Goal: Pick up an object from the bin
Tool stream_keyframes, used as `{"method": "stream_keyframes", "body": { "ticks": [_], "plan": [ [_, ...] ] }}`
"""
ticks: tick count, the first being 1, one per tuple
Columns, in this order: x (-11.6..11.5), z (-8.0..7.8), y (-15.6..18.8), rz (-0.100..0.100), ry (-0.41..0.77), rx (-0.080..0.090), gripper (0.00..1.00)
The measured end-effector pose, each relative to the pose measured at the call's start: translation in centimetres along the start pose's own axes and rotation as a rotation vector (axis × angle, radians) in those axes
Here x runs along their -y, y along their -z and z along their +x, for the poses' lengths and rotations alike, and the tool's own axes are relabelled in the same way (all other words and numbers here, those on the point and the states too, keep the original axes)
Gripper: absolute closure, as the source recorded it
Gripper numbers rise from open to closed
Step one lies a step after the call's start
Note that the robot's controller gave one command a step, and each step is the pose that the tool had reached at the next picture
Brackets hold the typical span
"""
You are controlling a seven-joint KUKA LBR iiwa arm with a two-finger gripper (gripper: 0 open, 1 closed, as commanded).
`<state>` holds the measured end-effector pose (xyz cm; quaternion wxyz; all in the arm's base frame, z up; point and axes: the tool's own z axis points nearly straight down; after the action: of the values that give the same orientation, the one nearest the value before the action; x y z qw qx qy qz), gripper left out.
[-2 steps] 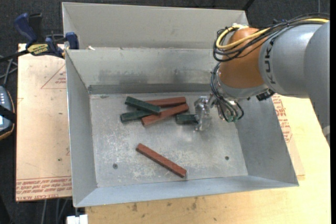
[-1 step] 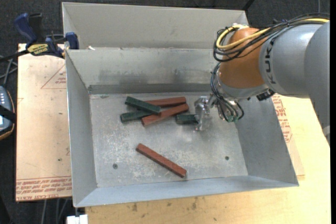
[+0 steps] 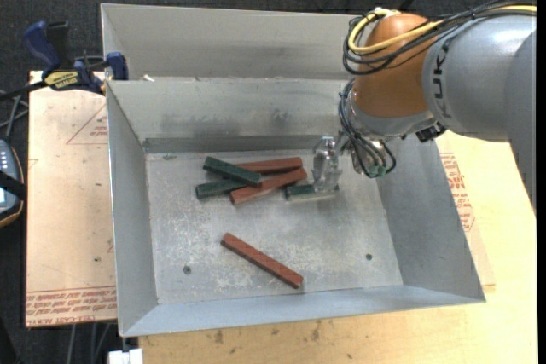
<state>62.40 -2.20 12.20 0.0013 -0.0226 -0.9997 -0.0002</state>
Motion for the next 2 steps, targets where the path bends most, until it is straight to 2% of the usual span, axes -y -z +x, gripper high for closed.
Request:
{"method": "stream_keyframes", "body": {
  "ticks": [1,2],
  "plan": [
    [-4.94,0.92,-5.37,-0.001,0.052,0.005,0.00],
    [-4.91,0.64,-4.84,-0.001,0.051,0.013,1.00]
  ]
}}
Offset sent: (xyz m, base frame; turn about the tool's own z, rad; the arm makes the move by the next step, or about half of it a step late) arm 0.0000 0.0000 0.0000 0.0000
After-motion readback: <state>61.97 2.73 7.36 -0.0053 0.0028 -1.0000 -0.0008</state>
